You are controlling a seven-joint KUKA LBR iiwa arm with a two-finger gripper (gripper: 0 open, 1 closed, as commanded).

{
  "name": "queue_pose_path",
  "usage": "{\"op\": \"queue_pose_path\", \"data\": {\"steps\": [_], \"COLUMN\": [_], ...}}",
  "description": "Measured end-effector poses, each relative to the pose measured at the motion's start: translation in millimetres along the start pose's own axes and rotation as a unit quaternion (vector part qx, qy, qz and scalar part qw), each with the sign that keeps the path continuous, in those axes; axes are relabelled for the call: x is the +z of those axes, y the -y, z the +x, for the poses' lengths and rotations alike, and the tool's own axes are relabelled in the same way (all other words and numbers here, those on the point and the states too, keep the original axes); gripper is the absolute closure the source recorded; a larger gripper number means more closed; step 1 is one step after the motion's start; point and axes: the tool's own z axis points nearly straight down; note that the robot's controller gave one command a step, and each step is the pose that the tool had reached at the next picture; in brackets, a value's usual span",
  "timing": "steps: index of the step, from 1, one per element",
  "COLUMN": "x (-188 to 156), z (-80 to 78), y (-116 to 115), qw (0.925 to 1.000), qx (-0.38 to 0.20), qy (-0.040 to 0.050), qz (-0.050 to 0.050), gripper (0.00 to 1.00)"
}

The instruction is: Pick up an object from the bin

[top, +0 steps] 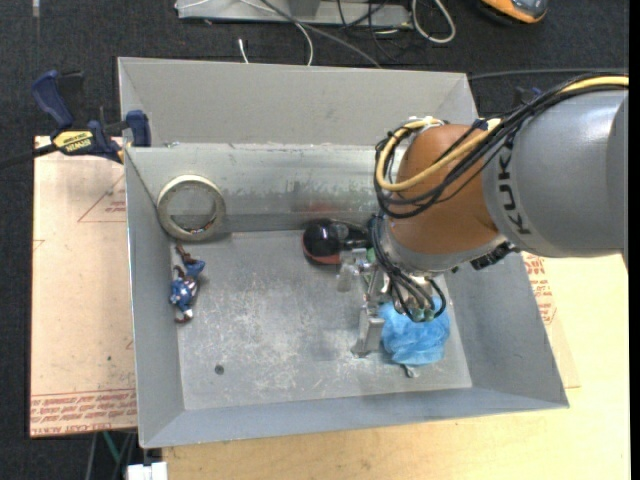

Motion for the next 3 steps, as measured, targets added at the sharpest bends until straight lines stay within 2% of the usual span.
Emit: {"op": "queue_pose_path", "data": {"steps": [1, 2, 3], "x": [-4.3, 64.0, 14.8], "z": [-1.8, -46.4, -33.1], "y": [0.3, 81.9, 107.9], "qw": [1.0000, 0.9952, 0.9875], "qx": [0.001, -0.097, -0.158], "qy": [0.0038, -0.0005, 0.0064], "qz": [0.000, -0.008, -0.001], "gripper": [0.00, 0.00, 0.00]}}
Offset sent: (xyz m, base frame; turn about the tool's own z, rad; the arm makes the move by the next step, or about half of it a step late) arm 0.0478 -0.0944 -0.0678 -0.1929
